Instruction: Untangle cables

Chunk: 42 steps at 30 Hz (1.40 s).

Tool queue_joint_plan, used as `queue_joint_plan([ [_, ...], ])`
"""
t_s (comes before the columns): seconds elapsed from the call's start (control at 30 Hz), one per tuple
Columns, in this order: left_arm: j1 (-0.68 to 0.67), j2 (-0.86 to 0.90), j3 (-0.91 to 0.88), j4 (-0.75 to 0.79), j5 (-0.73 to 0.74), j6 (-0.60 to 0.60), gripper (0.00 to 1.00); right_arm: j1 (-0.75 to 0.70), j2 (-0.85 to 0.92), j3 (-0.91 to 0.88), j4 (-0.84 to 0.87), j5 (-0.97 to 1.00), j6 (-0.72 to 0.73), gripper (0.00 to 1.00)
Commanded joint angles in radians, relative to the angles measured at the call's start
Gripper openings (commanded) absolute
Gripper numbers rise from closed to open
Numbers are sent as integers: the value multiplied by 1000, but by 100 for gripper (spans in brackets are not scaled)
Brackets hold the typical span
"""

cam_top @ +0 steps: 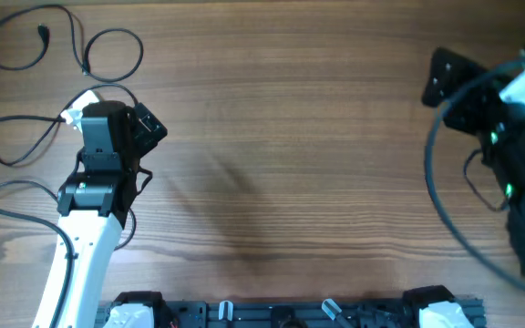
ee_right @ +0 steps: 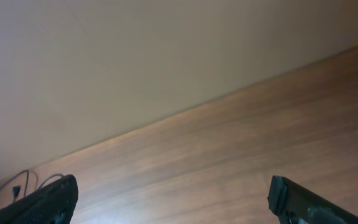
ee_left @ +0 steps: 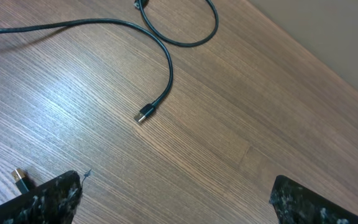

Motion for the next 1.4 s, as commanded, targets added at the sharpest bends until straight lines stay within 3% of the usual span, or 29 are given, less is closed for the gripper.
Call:
queue_joint_plan([
  [0.0,-5,-14,8,4,-16,20,100,2,-201,-234,113,8,-56,100],
  [0.1,-5,-14,8,4,-16,20,100,1,-327,-389,256,-27,-215,100],
  [0.2,-5,-14,8,4,-16,20,100,1,-424,-498,332,-29,-270,100],
  [0.8,-5,-14,8,4,-16,20,100,-2,-896,-951,470,-17,-293,100],
  [1.07,-5,-14,8,4,-16,20,100,-35,-1014,-1082,531,-17,-293,100],
  [1.27,-5,-14,8,4,-16,20,100,-65,-1014,-1091,533,-88,-406,99],
  [1.37,-5,-14,8,4,-16,20,100,-105,-1014,-1091,540,-97,-387,100],
])
